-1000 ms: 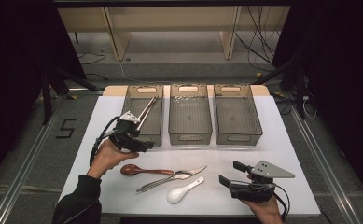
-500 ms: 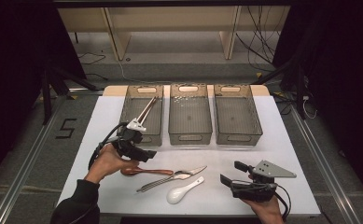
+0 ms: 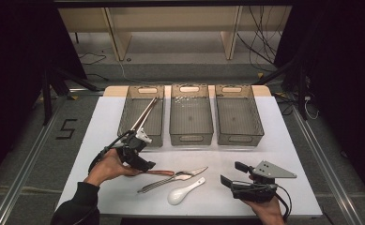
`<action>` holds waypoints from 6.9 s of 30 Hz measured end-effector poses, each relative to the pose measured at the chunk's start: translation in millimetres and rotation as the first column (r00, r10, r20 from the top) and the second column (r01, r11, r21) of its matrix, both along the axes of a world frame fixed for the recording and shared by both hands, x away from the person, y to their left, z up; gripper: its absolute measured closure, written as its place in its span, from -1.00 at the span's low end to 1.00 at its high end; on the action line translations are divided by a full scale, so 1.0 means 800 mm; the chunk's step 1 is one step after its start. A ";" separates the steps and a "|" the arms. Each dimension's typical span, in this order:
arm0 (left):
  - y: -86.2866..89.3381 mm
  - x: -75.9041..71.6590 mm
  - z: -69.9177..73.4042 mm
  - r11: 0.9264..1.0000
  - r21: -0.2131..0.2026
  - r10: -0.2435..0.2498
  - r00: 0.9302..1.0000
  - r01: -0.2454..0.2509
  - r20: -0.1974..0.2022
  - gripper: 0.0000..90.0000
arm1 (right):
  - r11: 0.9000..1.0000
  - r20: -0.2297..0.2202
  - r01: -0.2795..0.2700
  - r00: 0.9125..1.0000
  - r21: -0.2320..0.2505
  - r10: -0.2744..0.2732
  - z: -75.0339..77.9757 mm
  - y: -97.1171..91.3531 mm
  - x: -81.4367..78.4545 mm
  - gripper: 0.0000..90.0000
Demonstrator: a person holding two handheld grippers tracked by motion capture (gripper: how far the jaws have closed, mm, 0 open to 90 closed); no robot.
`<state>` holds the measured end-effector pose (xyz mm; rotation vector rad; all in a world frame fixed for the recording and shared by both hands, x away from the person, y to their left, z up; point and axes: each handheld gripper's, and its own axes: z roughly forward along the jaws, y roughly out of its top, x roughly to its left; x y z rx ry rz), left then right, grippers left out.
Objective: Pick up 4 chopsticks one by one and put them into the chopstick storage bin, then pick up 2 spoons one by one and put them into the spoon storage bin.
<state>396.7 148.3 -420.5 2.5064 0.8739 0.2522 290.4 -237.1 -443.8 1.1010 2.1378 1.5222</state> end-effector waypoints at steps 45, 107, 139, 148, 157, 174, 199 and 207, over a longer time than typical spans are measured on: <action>-0.009 0.009 -0.052 0.961 0.178 -0.181 0.969 0.210 -0.168 0.39 | 1.000 0.009 -0.021 1.000 -0.010 0.021 0.001 0.005 0.000 -0.47; -0.008 0.025 0.022 0.994 -0.103 -0.047 0.993 0.036 -0.109 0.81 | 1.000 0.004 -0.012 1.000 -0.009 0.012 0.001 0.004 0.000 -0.47; -0.075 0.100 0.080 0.969 -0.246 0.008 1.000 -0.010 -0.009 0.81 | 1.000 0.004 -0.012 1.000 -0.001 0.012 0.002 0.003 0.000 -0.47; -0.089 0.120 0.089 0.965 -0.260 0.029 1.000 -0.025 0.011 0.80 | 1.000 0.009 -0.012 1.000 0.003 0.012 0.001 0.002 0.000 -0.47; -0.099 0.132 0.089 0.962 -0.270 0.045 0.999 -0.039 0.016 0.81 | 1.000 0.008 -0.013 1.000 0.001 0.013 0.002 0.002 0.000 -0.47; -0.117 0.159 0.081 0.949 -0.305 0.088 0.996 -0.075 0.030 0.80 | 1.000 0.007 -0.015 1.000 0.003 0.015 0.001 0.001 0.000 -0.47; -0.126 0.172 0.054 0.937 -0.325 0.153 0.987 -0.131 0.045 0.80 | 1.000 0.006 -0.017 1.000 0.005 0.017 0.001 0.000 0.000 -0.47; -0.130 0.172 0.043 0.940 -0.314 0.154 0.987 -0.136 0.035 0.80 | 1.000 0.006 -0.016 1.000 0.005 0.016 0.001 0.000 0.000 -0.47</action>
